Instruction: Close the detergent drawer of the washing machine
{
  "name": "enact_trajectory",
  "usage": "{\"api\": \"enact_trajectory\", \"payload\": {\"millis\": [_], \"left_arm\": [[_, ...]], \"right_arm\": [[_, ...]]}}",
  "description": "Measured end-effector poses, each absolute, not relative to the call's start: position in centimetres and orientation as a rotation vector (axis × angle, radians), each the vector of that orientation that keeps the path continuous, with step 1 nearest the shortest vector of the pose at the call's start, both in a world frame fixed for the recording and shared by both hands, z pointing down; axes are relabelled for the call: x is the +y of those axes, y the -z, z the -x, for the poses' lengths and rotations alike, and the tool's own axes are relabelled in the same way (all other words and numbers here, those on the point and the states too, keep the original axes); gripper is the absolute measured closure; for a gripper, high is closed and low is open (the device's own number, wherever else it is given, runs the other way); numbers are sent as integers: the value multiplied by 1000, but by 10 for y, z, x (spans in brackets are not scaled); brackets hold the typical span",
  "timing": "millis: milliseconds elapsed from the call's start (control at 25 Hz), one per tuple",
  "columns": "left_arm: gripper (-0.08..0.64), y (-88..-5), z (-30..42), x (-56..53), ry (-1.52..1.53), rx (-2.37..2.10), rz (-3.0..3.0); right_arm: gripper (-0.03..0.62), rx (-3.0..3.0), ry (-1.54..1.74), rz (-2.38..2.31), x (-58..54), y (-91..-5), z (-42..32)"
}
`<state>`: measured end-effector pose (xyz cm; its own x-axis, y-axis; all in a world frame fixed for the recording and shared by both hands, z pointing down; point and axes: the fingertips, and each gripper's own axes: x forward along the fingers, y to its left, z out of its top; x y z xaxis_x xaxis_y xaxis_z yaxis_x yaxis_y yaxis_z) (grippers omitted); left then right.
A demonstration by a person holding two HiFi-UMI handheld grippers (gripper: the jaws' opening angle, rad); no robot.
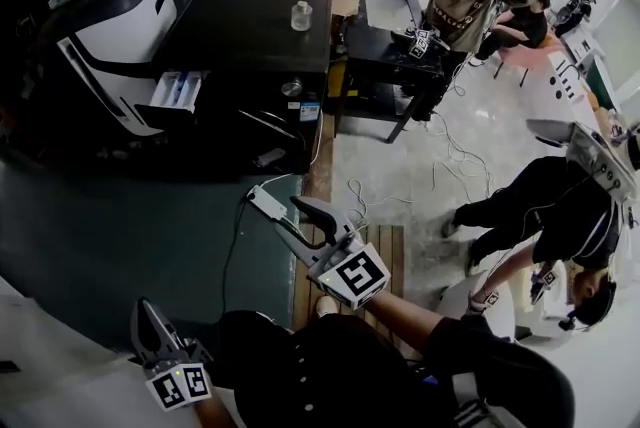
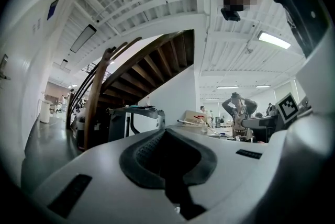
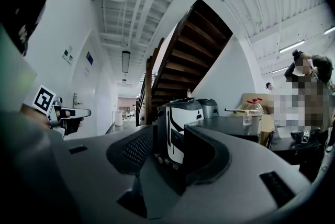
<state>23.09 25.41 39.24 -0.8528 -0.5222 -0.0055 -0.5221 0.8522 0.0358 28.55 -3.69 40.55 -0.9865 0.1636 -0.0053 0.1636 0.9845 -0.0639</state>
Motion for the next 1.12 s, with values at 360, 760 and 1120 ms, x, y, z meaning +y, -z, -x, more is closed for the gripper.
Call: {"api": "enact_trajectory", "payload": {"millis": [360, 760, 1120], "left_arm": [[555, -353, -170, 299, 86, -3026, -895], [555, -304, -143, 344, 84, -3013, -945], [555, -302, -119, 339, 90, -2976, -949]], "right_arm": [[411, 3159, 31, -261, 21, -365, -226], [411, 3110, 74, -258, 76, -302, -190], [414, 3171, 70, -221, 63, -312, -171]]}}
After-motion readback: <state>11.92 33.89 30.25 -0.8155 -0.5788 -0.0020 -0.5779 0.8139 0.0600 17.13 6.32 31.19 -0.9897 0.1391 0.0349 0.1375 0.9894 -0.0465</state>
